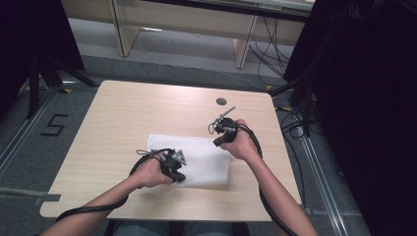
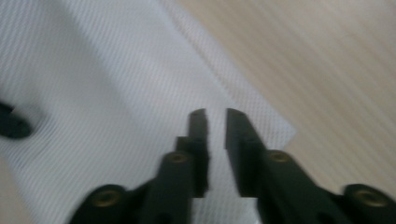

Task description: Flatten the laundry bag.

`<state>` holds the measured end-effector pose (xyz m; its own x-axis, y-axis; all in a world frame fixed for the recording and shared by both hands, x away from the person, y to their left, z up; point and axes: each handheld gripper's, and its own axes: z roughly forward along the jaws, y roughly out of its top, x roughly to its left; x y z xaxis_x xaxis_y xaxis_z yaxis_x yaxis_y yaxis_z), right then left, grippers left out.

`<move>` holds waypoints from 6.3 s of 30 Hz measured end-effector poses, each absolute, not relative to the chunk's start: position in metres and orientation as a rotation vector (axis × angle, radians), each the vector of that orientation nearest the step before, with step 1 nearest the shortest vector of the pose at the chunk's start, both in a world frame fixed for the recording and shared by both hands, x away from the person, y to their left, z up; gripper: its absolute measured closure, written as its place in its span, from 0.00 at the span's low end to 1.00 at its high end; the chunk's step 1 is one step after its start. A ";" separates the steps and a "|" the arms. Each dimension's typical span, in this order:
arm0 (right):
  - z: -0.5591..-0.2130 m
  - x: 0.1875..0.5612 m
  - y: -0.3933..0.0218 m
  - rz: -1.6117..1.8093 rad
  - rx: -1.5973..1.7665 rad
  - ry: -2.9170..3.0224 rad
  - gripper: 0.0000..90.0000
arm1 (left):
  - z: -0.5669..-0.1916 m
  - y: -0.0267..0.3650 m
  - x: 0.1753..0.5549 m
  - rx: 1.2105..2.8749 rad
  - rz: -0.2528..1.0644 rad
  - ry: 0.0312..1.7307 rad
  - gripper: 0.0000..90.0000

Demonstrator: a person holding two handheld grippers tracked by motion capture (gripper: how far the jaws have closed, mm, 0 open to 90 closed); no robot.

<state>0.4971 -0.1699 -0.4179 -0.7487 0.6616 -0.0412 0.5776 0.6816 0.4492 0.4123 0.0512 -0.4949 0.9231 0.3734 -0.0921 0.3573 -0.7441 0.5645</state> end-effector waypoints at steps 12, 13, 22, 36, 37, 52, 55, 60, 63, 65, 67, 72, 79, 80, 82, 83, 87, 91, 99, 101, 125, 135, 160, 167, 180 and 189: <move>-0.475 0.526 -0.161 0.527 1.044 2.751 0.70 | -0.495 0.051 0.412 2.474 0.035 0.531 0.99; -0.477 0.524 -0.160 0.512 1.046 2.763 0.78 | -0.495 0.051 0.411 2.473 0.033 0.530 0.99; -0.457 0.512 -0.156 0.481 0.956 2.792 1.00 | -0.495 0.051 0.412 2.480 0.039 0.528 0.99; -0.400 0.469 -0.162 0.681 0.869 2.749 1.00 | -0.493 0.045 0.411 2.473 0.080 0.580 0.99; -0.396 0.467 -0.162 0.688 0.873 2.734 1.00 | -0.491 0.043 0.409 2.467 0.082 0.579 0.99; -0.369 0.446 -0.165 0.783 0.837 2.671 1.00 | -0.493 0.020 0.402 2.469 0.056 0.539 0.99; -0.364 0.441 -0.165 0.807 0.845 2.676 1.00 | -0.492 0.018 0.405 2.471 0.083 0.547 0.99; -0.356 0.435 -0.167 0.807 0.824 2.649 1.00 | -0.489 0.019 0.405 2.459 0.099 0.555 0.99; -0.356 0.437 -0.169 0.819 0.825 2.624 1.00 | -0.485 0.020 0.395 2.472 0.075 0.527 0.99; -0.354 0.436 -0.170 0.825 0.833 2.630 1.00 | -0.487 0.020 0.390 2.480 0.062 0.522 0.99; -0.353 0.436 -0.169 0.823 0.825 2.624 1.00 | -0.491 0.021 0.391 2.492 0.063 0.531 0.99; -0.351 0.431 -0.166 0.841 0.804 2.631 1.00 | -0.494 0.023 0.400 2.491 0.098 0.563 0.99; -0.344 0.425 -0.164 0.854 0.815 2.624 1.00 | -0.494 0.022 0.413 2.479 0.118 0.606 0.99; -0.343 0.425 -0.165 0.853 0.787 2.621 1.00 | -0.494 0.022 0.414 2.479 0.133 0.604 0.99; -0.343 0.424 -0.164 0.865 0.782 2.616 1.00 | -0.494 0.023 0.418 2.484 0.156 0.603 0.99; -0.342 0.422 -0.164 0.861 0.801 2.626 1.00 | -0.494 0.023 0.420 2.485 0.165 0.609 0.99; -0.341 0.418 -0.165 0.869 0.797 2.625 1.00 | -0.495 0.027 0.424 2.463 0.182 0.678 0.99; -0.341 0.415 -0.163 0.888 0.794 2.613 1.00 | -0.494 0.032 0.422 2.457 0.199 0.688 0.99; -0.343 0.411 -0.161 0.888 0.774 2.631 1.00 | -0.493 0.054 0.417 2.473 0.276 0.643 0.99; -0.343 0.408 -0.160 0.894 0.769 2.637 1.00 | -0.494 0.059 0.419 2.487 0.283 0.654 0.99; -0.359 0.387 -0.162 0.849 0.817 2.665 1.00 | -0.469 0.165 0.366 2.423 0.323 0.766 0.96; -0.367 0.381 -0.157 0.850 0.786 2.675 1.00 | -0.465 0.216 0.334 2.277 0.437 0.904 0.81; -0.403 0.358 -0.157 0.823 0.823 2.769 1.00 | -0.458 0.232 0.336 2.010 0.609 1.065 0.55; -0.419 0.350 -0.152 0.781 0.751 2.841 1.00 | -0.456 0.225 0.339 2.000 0.605 1.040 0.56; -0.448 0.345 -0.147 0.679 0.777 2.925 1.00 | -0.457 0.203 0.345 2.061 0.561 0.958 0.58; -0.460 0.351 -0.139 0.676 0.852 2.943 1.00 | -0.454 0.191 0.350 2.078 0.561 0.906 0.59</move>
<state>0.3513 -0.1387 -0.4597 -0.8525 0.5103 0.1135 0.5087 0.7598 0.4049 0.3498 0.1906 -0.4541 0.6478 0.7574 0.0814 0.4107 -0.4373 0.8000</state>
